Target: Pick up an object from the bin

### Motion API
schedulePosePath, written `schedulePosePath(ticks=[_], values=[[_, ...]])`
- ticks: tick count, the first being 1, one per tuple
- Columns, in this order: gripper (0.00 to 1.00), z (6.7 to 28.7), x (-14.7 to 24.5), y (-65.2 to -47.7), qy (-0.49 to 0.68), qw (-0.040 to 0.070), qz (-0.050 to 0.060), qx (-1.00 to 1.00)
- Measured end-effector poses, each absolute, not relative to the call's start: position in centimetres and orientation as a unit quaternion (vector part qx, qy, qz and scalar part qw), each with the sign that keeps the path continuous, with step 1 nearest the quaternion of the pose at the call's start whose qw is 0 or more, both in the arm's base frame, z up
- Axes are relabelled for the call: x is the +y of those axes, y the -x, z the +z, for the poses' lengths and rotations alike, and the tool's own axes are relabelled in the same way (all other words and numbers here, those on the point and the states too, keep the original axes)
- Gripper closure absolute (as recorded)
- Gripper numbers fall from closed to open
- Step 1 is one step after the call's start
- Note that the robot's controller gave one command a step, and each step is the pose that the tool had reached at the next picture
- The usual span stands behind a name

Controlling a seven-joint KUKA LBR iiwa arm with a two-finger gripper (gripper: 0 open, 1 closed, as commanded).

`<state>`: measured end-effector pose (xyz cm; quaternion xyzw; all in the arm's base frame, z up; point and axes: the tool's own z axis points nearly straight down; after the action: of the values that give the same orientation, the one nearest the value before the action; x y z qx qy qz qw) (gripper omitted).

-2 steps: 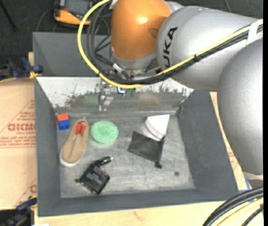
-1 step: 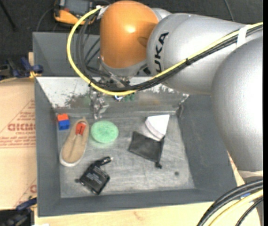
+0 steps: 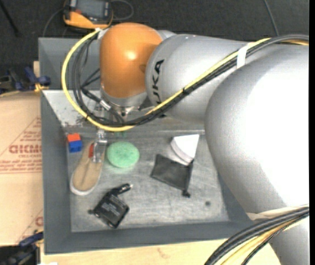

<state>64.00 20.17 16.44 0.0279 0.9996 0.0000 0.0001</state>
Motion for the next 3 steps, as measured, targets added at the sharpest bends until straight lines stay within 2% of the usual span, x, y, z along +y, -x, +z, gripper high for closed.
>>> schedulePosePath(ticks=[1, 2, 3], values=[[0.00, 16.6, 20.1, -64.1, -0.028, 0.002, 0.001, 1.000], [0.00, 12.1, 21.1, -62.2, 0.006, 0.005, 0.001, 1.000], [1.00, 7.6, 21.3, -62.5, 0.004, -0.005, 0.002, 1.000]])
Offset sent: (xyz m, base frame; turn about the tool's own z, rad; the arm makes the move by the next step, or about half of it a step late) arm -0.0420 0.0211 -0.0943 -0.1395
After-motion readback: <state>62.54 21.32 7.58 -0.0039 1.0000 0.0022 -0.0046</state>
